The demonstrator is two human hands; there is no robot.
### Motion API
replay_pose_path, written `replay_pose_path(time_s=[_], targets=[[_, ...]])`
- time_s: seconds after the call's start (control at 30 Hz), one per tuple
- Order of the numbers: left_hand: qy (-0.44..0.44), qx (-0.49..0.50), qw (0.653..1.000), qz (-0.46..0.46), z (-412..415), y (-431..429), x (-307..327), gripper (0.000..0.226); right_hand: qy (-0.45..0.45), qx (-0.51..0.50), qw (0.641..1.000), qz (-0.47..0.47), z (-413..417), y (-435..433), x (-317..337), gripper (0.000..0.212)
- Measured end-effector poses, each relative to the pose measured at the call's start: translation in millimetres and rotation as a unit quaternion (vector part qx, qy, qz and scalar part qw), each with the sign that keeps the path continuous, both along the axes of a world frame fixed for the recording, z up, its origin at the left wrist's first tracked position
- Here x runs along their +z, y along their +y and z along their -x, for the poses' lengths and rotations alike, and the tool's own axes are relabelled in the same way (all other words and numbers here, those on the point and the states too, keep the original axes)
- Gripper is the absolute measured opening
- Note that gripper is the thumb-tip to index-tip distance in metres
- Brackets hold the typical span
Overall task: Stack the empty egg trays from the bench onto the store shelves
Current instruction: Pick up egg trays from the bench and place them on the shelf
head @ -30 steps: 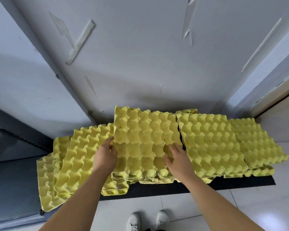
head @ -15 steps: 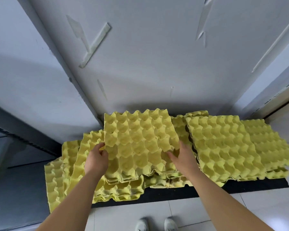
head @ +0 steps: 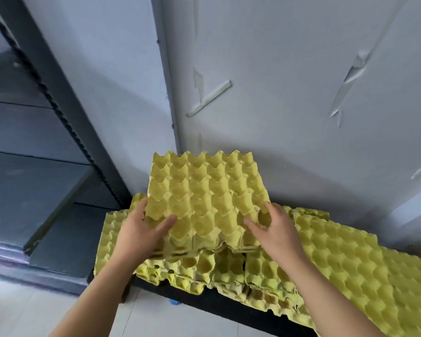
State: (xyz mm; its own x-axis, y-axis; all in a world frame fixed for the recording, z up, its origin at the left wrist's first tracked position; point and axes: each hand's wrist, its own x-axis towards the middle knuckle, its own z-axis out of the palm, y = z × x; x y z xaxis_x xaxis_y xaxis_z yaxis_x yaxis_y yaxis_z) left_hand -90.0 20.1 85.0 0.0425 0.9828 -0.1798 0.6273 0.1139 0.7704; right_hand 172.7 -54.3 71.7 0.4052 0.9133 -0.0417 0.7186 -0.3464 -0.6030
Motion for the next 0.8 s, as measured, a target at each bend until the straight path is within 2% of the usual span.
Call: replay_pose_path(time_s=[0.07,0.13,0.23,0.3,0.4,0.53,0.67,0.8], targets=[[-0.031,0.028,0.999,-0.023,14.1,-13.9,21.3,0.052,-0.013,0.037,0.999,-0.023,9.1,4.3,23.7,0.077],[-0.038,0.058,0.996,-0.049,34.5,-23.6,38.5,0.049,-0.021,0.077,0.995,-0.055,22.1,12.0,45.9,0.077],[-0.002,0.112,0.989,-0.096,73.3,-34.3,56.8,0.083,-0.028,0.133,0.985,-0.104,51.3,23.9,79.9,0.075],[0.005,0.148,0.981,-0.128,98.4,-45.5,75.1,0.089,-0.025,0.167,0.977,-0.129,75.5,31.1,102.4,0.074],[-0.035,0.199,0.963,-0.181,132.5,-65.4,114.7,0.072,-0.013,0.206,0.963,-0.172,115.4,42.6,136.1,0.074],[-0.069,0.262,0.933,-0.235,187.5,-78.3,152.5,0.074,-0.01,0.239,0.944,-0.225,177.6,59.7,177.6,0.073],[-0.116,0.268,0.916,-0.274,242.1,-76.6,183.7,0.036,-0.055,0.22,0.939,-0.259,237.9,79.8,215.6,0.062],[-0.147,0.269,0.9,-0.31,293.0,-56.9,209.0,0.024,-0.06,0.217,0.937,-0.266,289.4,94.8,251.1,0.059]])
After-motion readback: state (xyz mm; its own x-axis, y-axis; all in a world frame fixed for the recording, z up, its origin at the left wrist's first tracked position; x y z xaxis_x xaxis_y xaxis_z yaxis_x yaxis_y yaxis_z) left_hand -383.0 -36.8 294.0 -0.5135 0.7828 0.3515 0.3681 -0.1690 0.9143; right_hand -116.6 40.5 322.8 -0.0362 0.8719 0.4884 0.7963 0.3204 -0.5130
